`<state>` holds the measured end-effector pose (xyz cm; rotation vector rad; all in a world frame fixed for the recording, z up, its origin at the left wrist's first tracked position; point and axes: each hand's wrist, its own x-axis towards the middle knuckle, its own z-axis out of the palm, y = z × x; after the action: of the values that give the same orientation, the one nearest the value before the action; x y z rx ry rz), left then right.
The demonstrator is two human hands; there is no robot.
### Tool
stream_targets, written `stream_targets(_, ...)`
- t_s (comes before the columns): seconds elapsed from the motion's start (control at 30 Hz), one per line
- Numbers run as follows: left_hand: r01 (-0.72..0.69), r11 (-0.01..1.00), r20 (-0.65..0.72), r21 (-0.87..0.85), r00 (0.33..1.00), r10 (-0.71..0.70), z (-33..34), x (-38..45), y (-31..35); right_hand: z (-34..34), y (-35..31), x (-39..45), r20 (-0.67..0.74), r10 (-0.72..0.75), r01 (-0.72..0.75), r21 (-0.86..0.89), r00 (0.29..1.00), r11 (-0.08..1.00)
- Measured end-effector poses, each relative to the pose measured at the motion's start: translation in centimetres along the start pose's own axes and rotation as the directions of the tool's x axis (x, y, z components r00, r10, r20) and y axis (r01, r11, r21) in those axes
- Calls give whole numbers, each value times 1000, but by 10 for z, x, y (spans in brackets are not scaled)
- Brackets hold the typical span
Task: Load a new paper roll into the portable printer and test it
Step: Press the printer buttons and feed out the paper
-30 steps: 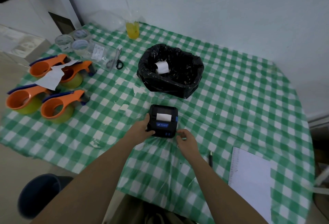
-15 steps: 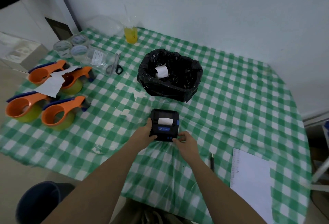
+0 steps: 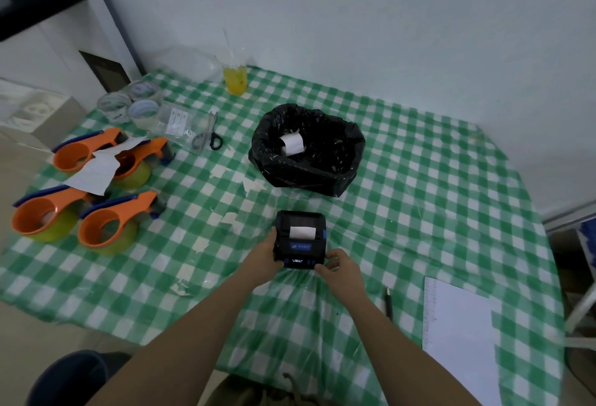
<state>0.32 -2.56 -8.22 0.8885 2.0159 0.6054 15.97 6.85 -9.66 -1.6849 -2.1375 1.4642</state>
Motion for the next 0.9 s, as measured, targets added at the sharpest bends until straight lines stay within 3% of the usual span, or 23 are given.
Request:
stream_targets(0.23,-1,987,-47,-163,999,-7,-12,-7,6,3,-2,5,-30,1,-1,-6,1000,1000)
stream_targets(0.53,14,987,-64,-160,998,-25,-12,-9,6,6,-2,1,-24,-87,85,-80,996,993)
stream_targets(0.9,-20,987,-71,-162,997,9,-10,-13,1,4,-8,5,-36,-13,11,-79,999,997)
